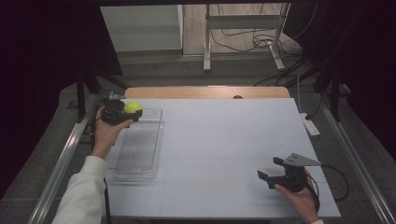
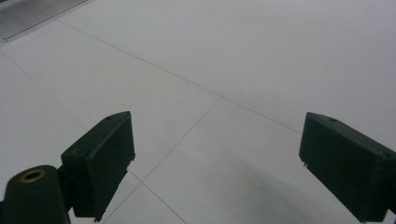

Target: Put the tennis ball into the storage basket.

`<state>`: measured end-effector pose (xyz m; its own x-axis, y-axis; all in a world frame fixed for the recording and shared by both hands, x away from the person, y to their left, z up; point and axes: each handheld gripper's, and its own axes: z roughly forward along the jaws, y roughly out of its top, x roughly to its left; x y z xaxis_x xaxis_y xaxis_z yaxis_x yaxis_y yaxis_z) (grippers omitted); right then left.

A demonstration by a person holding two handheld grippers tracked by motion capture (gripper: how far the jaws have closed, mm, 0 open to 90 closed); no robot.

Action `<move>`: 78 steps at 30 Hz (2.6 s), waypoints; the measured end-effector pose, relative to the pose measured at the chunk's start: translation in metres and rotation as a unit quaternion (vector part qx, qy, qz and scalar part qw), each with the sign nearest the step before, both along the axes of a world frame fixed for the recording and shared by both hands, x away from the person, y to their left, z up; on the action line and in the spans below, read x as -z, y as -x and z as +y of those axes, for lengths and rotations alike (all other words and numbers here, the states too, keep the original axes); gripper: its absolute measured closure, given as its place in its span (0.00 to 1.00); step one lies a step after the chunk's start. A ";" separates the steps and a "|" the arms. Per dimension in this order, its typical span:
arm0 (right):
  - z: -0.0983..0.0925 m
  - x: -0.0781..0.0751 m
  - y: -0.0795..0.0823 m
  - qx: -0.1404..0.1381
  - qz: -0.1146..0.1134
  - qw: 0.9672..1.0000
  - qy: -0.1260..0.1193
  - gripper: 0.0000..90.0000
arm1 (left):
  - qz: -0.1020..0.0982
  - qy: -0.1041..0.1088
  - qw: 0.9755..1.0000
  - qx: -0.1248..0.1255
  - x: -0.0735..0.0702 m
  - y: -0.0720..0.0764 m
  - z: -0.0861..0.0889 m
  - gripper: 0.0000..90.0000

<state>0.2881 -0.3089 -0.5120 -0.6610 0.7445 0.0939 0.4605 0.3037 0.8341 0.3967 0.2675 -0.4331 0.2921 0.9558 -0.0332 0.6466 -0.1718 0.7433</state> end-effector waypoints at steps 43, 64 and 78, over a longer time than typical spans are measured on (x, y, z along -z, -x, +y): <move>0.000 0.001 0.000 0.001 0.002 1.000 0.000 0.12 | 0.041 -0.034 0.998 -0.023 0.029 -0.016 0.008 0.29; -0.001 0.001 -0.001 0.001 0.002 1.000 0.001 0.12 | 0.064 -0.050 0.997 -0.019 0.040 -0.020 0.006 0.29; -0.001 0.001 0.000 0.002 0.001 1.000 0.001 0.12 | 0.077 -0.057 0.995 -0.011 0.044 -0.023 0.000 0.29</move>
